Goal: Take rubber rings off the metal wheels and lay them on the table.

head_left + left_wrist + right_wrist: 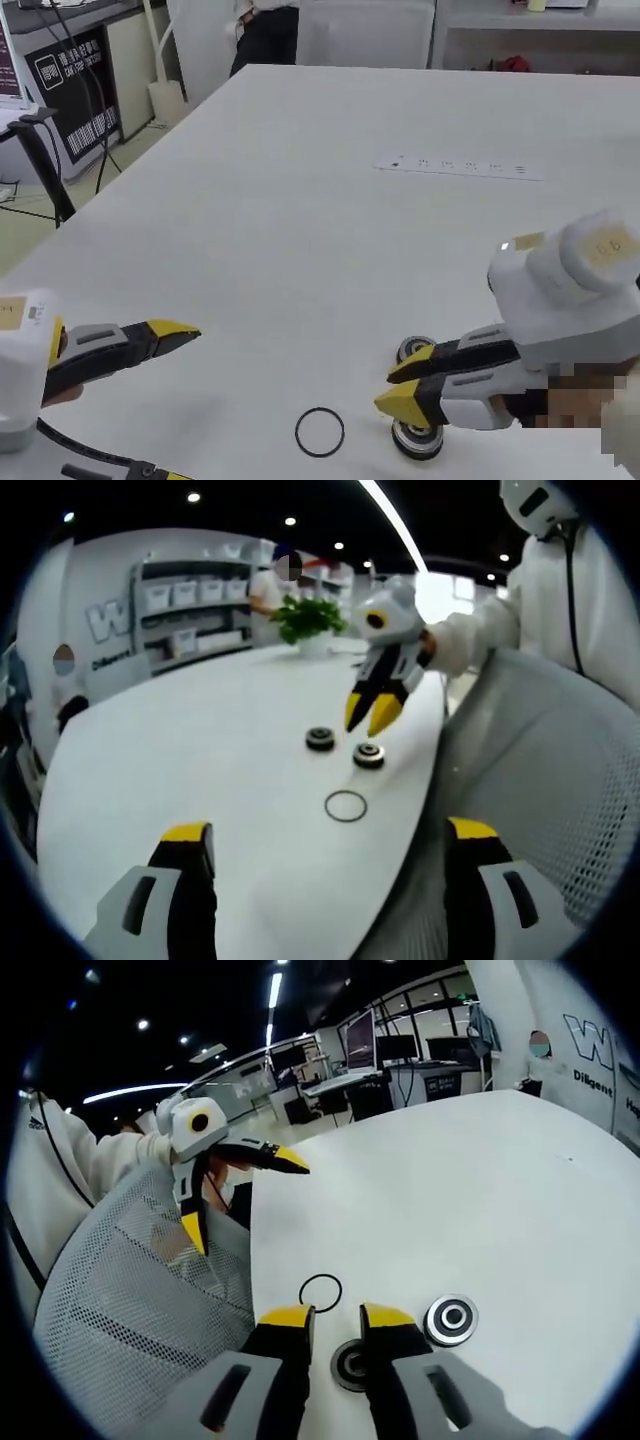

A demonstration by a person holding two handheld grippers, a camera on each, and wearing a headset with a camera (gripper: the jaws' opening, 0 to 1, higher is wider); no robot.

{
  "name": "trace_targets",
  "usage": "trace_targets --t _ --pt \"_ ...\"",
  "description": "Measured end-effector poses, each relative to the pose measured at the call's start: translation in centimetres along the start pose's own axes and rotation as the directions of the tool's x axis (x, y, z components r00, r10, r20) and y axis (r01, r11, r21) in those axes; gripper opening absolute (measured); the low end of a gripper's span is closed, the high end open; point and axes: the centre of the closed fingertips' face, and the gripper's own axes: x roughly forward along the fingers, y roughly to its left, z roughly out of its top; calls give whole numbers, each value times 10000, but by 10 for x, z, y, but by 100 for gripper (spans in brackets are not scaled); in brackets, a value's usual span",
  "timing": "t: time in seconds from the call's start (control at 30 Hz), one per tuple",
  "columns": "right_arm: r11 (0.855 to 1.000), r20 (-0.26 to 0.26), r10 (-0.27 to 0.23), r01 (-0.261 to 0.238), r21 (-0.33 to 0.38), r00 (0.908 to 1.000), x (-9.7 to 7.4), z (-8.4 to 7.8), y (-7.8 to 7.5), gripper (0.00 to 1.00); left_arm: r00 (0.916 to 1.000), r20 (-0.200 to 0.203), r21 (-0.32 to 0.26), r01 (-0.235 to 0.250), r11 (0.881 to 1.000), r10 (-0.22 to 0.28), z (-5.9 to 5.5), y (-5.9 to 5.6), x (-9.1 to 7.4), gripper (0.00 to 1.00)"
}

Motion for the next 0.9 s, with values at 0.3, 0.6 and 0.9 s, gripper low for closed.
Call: trace_targets --t 0.3,0.6,0.9 --pt "9984 418 -566 561 121 9975 -24 -1 -10 18 9999 -34 142 109 9998 -109 6 -2 -1 97" --pt "9954 879 -843 800 519 9926 -48 -15 -20 20 9994 -20 206 335 9992 -334 16 -3 0 98" --pt "9938 861 -1002 954 574 9912 -56 -34 -20 21 9983 99 490 569 9972 -575 35 -2 -3 98"
